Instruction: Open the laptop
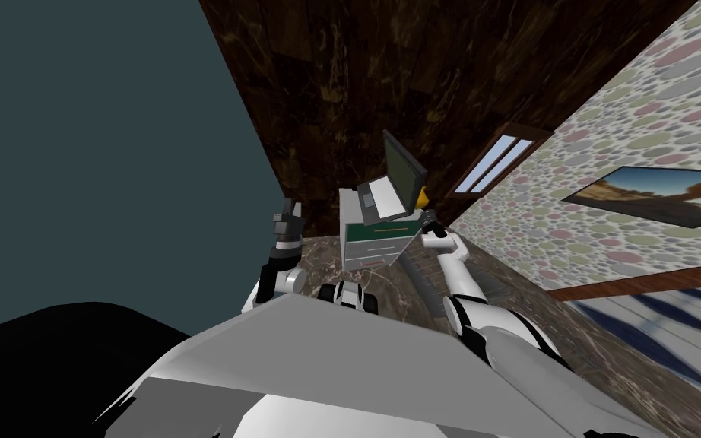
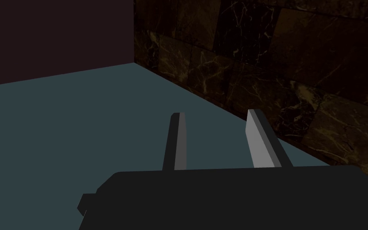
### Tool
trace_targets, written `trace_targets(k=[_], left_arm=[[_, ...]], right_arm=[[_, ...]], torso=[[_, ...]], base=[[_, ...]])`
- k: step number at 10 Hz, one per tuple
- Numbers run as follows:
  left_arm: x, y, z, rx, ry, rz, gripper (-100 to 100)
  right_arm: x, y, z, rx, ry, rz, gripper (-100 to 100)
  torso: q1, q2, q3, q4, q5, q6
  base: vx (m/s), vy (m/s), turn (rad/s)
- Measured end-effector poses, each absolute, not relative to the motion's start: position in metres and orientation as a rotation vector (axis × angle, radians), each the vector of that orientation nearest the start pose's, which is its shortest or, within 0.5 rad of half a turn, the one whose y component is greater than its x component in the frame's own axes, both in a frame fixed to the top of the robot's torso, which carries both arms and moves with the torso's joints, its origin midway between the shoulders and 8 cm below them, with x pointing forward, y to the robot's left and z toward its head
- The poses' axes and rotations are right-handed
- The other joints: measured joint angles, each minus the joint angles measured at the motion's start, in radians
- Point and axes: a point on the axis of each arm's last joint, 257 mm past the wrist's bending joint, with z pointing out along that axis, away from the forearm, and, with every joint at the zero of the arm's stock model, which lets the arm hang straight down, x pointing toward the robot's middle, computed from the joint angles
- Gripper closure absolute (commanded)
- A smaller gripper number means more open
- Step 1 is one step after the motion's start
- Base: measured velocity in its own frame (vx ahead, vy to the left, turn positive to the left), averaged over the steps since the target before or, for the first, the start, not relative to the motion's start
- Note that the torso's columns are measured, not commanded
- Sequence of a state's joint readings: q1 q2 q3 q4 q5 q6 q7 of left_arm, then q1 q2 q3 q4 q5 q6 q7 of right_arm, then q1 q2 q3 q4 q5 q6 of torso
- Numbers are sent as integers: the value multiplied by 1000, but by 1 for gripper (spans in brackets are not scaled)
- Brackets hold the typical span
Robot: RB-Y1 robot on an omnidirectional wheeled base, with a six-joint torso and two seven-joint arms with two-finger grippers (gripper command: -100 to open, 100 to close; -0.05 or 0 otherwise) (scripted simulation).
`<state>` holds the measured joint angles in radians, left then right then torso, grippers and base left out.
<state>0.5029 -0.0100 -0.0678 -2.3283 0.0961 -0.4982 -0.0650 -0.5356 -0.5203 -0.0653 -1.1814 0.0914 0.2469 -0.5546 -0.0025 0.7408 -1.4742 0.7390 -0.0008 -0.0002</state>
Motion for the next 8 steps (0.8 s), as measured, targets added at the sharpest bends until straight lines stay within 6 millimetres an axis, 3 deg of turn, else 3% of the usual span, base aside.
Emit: trace_targets(k=[1, 3, 6, 8], left_arm=[[336, 269, 44, -677, 531, -1379, 0], [335, 269, 44, -677, 531, -1379, 0], [335, 269, 44, -677, 531, -1379, 0], [336, 269, 44, -677, 532, -1379, 0]], right_arm=[[685, -405, -92, 1367, 1054, 1131, 100], [695, -383, -72, 1429, 986, 1270, 100], [696, -378, -73, 1498, 934, 1365, 100], [712, -328, -81, 1600, 933, 1489, 100]], torso=[[3, -2, -1, -1, 1, 0], [4, -5, -3, -2, 1, 0], [2, -3, -2, -1, 1, 0], [0, 0, 0, 0, 0, 0]], base=[[-19, -21, 18], [3, 3, -1], [-20, -17, -65], [-50, -57, -40]])
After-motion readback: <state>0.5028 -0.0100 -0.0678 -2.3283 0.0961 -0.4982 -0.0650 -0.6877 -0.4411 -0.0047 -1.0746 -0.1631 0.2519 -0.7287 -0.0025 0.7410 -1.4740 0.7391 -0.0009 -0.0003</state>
